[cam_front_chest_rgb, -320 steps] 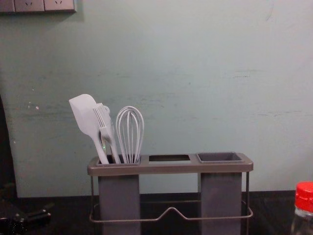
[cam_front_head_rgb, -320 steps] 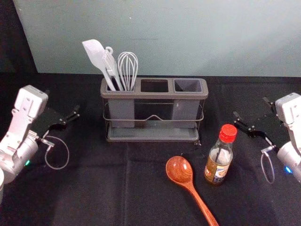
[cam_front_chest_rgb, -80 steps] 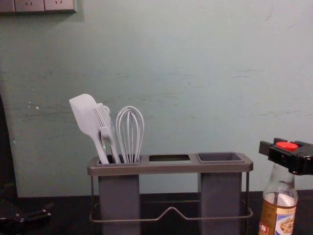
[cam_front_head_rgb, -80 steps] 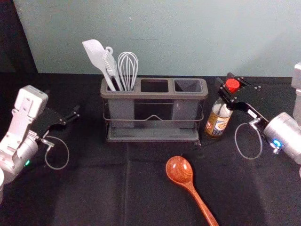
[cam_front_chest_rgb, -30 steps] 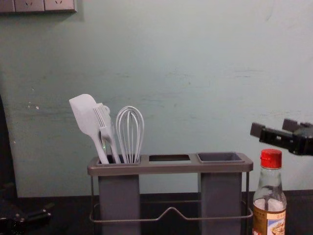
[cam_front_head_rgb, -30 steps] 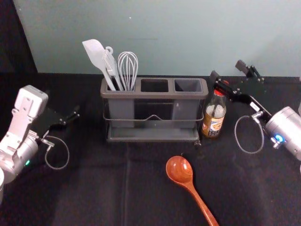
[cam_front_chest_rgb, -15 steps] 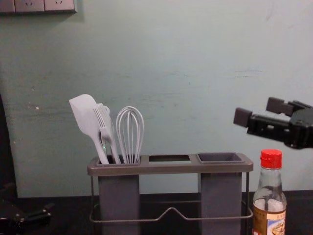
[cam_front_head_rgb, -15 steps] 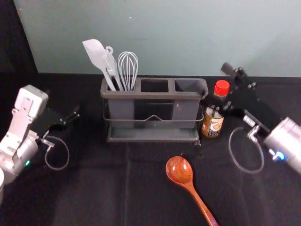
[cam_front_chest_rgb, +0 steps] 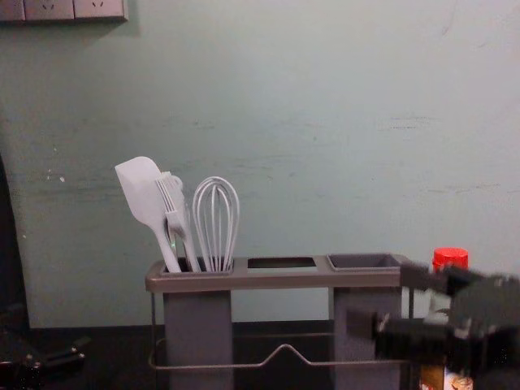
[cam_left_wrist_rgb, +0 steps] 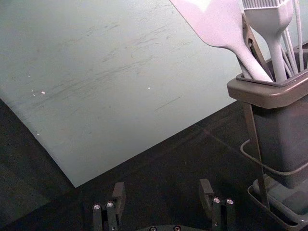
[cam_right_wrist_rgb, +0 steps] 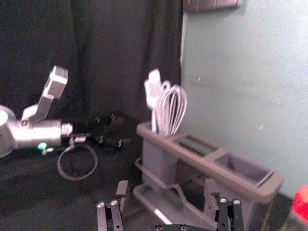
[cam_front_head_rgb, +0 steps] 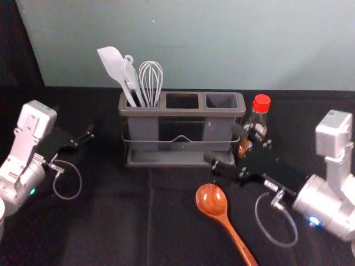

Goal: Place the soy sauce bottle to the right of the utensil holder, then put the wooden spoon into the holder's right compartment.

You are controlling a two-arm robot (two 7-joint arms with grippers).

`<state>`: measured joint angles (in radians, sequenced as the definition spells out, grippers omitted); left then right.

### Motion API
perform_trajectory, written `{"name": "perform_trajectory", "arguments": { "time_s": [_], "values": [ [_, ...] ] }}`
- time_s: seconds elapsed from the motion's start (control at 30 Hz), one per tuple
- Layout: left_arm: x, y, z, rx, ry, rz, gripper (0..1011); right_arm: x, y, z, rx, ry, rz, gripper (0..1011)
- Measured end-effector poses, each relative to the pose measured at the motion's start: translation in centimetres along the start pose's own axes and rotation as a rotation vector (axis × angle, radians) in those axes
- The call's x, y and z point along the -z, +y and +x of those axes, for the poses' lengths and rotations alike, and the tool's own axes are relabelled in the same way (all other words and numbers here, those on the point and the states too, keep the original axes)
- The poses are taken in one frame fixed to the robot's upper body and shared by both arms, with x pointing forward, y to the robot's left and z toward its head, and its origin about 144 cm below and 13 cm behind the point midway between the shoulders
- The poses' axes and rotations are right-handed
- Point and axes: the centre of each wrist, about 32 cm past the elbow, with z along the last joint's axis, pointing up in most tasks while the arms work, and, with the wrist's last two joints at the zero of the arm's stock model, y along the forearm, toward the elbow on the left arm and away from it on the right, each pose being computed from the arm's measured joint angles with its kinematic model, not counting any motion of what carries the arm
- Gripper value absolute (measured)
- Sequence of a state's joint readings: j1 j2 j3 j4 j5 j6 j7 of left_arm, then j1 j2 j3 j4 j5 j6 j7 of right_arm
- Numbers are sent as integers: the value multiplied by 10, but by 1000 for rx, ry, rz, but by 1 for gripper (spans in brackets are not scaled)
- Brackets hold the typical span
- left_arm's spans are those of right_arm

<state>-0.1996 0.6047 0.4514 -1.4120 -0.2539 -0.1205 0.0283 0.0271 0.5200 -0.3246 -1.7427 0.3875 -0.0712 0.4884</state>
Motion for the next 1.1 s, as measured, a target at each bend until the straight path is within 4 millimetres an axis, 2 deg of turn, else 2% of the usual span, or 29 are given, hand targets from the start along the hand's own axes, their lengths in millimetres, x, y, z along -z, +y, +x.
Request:
{"name": "perform_trajectory", "arguments": {
  "time_s": [0.3, 1.1],
  "values": [
    [0, 0, 0, 0, 0, 0, 1005, 22, 0, -14, -30, 53, -84, 1002],
    [0, 0, 0, 0, 0, 0, 1005, 20, 0, -13, -28, 50, -77, 1003]
  ]
}}
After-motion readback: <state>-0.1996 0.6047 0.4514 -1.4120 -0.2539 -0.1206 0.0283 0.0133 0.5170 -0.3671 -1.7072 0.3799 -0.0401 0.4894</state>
